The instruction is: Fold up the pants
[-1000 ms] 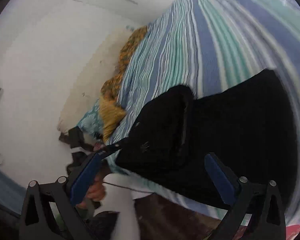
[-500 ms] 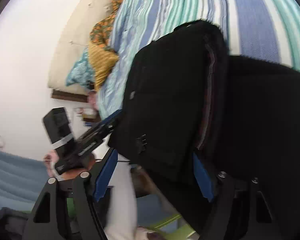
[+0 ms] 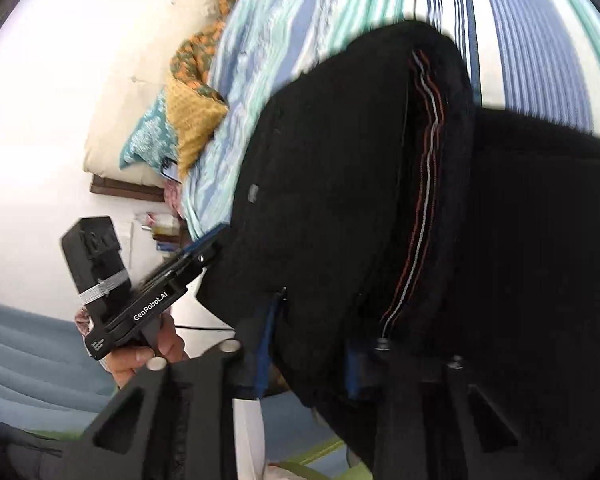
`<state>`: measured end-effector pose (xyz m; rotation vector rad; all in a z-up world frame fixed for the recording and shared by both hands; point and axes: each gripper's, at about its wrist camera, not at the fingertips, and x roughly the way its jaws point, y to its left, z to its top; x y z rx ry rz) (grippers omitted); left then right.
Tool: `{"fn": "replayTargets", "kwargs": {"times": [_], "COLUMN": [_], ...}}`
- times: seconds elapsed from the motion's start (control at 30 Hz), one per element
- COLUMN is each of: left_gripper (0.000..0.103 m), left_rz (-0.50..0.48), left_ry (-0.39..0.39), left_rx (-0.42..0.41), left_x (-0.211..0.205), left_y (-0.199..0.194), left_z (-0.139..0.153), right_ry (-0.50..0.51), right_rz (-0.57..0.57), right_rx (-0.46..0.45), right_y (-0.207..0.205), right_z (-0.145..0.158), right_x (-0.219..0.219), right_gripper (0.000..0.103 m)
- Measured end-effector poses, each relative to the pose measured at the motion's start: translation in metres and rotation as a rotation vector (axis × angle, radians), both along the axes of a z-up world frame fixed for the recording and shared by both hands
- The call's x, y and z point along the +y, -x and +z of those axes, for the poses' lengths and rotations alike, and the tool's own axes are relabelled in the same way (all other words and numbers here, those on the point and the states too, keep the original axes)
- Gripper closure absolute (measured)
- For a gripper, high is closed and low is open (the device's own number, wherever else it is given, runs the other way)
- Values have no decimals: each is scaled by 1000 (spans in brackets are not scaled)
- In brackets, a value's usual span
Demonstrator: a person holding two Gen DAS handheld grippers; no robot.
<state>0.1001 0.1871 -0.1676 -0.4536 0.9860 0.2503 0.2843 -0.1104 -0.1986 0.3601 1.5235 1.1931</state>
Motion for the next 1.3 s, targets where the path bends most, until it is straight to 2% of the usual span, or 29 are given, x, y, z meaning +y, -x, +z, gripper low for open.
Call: {"fn": "replayTargets", "kwargs": {"times": [0.1,0.2,0.3,0.4,0.47,0.9,1.3], "left_gripper": [50,50,50,50,51,51,51], "left_rz": [81,181,277,337,365,361,335], "left_ry": [-2,6,48,65,105,98,86], "left_rx": [-56,-80,-58,-20,-1,-10,15], "left_x": [17,36,53,63,70,68,65], "left_y": [19,38,55,65,68,69,63], "left_z": [12,10,-9,-29,-38,-35,-39], "right_ry": [-56,-110,-141,-165,-173,-222,-230], "right_rz": [-47,-72,-71,-74,-79,-107,-189], "right_rx": [-19,-40,-63,-78,-84,-109,-88], "right_y": [-1,-4,-3,-3,-2,4,-14], "right_z": [16,39,57,67,72,98,100], "right_x": [-13,-20,-23,-25,-29,-54,-100], "right_gripper": [81,81,81,81,81,81,82]}}
